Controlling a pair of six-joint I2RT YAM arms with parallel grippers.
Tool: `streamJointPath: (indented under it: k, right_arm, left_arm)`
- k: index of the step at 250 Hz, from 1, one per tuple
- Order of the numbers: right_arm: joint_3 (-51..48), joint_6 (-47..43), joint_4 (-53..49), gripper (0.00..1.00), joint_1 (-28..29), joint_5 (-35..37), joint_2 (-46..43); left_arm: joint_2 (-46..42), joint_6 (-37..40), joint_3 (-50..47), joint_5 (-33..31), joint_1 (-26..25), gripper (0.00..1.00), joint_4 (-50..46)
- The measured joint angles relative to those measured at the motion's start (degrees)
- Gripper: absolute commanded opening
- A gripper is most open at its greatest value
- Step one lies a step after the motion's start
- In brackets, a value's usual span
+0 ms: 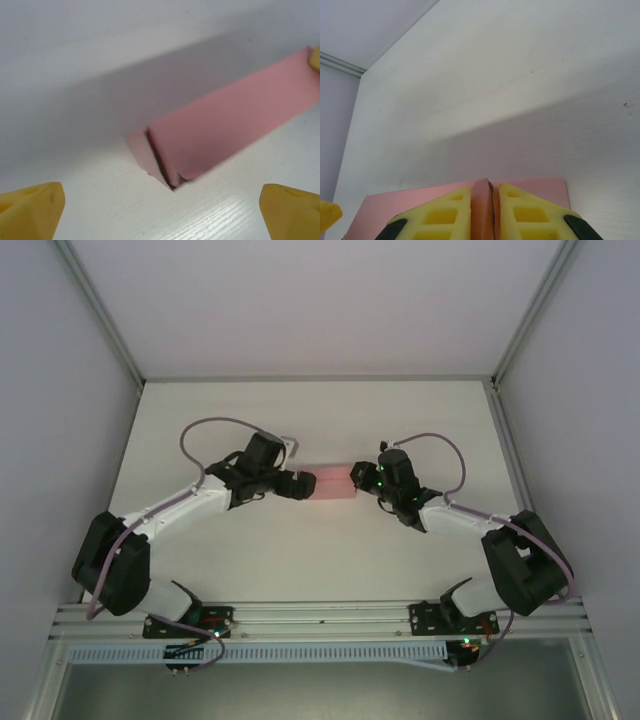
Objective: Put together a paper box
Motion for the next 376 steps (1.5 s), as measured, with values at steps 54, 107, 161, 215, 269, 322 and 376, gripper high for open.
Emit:
streamJointPath:
  k: [54, 107, 161, 215, 269, 322, 376]
  right_arm:
    - [-0.9, 0.2, 3.9, 0.01, 0.0, -0.4, 1.3]
    - [-1.1, 1.1, 5.3, 0.01, 0.0, -0.4, 1.7]
    - [-1.2, 1.3, 6.3, 0.01, 0.0, -0.4, 2.3]
    - [-2.5, -0.5, 10.3, 0.0, -0.1, -0.4, 3.5]
    - [-5.2, -4.7, 21.7, 0.0, -1.6, -1.9, 7.3]
    - [-8.8, -8.2, 32.0, 0.0, -2.0, -3.2, 9.2]
    - [-8.8, -10.1, 31.8, 0.0, -2.0, -3.4, 8.8]
  left_arm:
    - [1.2, -3.7, 0.0, 9.4, 6.3, 1.0, 6.3]
    - [4.1, -5.7, -3.5, 16.6, 8.3, 0.79, 12.2]
    - [6.9, -7.0, -7.0, 22.2, 8.4, 0.4, 18.3]
    - [8.0, -7.0, -10.4, 25.8, 9.8, 0.11, 28.0]
    - [9.9, -6.0, -13.4, 26.2, 10.4, 0.0, 38.3]
    - [10.0, -4.1, -18.6, 25.3, 10.0, 0.0, 49.0]
    - [10.6, -3.1, -19.3, 24.4, 9.8, 0.16, 52.5]
